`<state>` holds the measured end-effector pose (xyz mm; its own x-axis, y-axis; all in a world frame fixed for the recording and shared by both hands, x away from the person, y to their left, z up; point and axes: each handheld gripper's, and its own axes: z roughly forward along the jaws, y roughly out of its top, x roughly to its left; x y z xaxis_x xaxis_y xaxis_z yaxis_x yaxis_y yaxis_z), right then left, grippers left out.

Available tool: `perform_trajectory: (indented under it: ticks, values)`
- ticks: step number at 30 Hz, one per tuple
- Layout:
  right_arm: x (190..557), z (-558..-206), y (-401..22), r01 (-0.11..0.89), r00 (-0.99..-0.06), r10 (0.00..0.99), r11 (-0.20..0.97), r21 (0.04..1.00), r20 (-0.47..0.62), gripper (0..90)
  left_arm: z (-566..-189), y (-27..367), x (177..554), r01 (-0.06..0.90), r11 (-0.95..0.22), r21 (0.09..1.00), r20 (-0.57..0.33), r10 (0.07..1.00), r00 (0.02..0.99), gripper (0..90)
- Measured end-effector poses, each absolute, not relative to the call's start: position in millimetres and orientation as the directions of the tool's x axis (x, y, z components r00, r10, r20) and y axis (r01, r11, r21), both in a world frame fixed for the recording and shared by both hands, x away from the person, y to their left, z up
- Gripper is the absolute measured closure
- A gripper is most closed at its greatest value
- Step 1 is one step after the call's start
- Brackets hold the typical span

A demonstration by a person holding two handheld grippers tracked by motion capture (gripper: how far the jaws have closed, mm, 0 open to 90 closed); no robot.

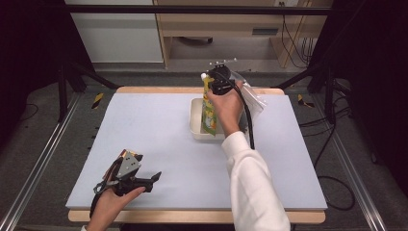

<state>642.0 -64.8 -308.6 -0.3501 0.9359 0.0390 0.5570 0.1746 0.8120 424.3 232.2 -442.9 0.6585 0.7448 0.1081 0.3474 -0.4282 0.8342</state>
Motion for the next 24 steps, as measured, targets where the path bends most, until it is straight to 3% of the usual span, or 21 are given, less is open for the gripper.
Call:
perform_trajectory:
  ticks: [13, 24]
  values:
    - [611, -330, -73, 0.245, -0.394, 0.918, 0.157, 0.957, -0.050, 90.0, -444, 231, 425, 0.348, -0.429, 0.833, 0.109, 0.745, 0.658, 10.7]
    - [604, -336, -68, 0.125, -0.419, 0.901, 0.179, 0.976, -0.112, 90.0, -444, 230, 425, 0.347, -0.437, 0.829, 0.113, 0.741, 0.662, 10.7]
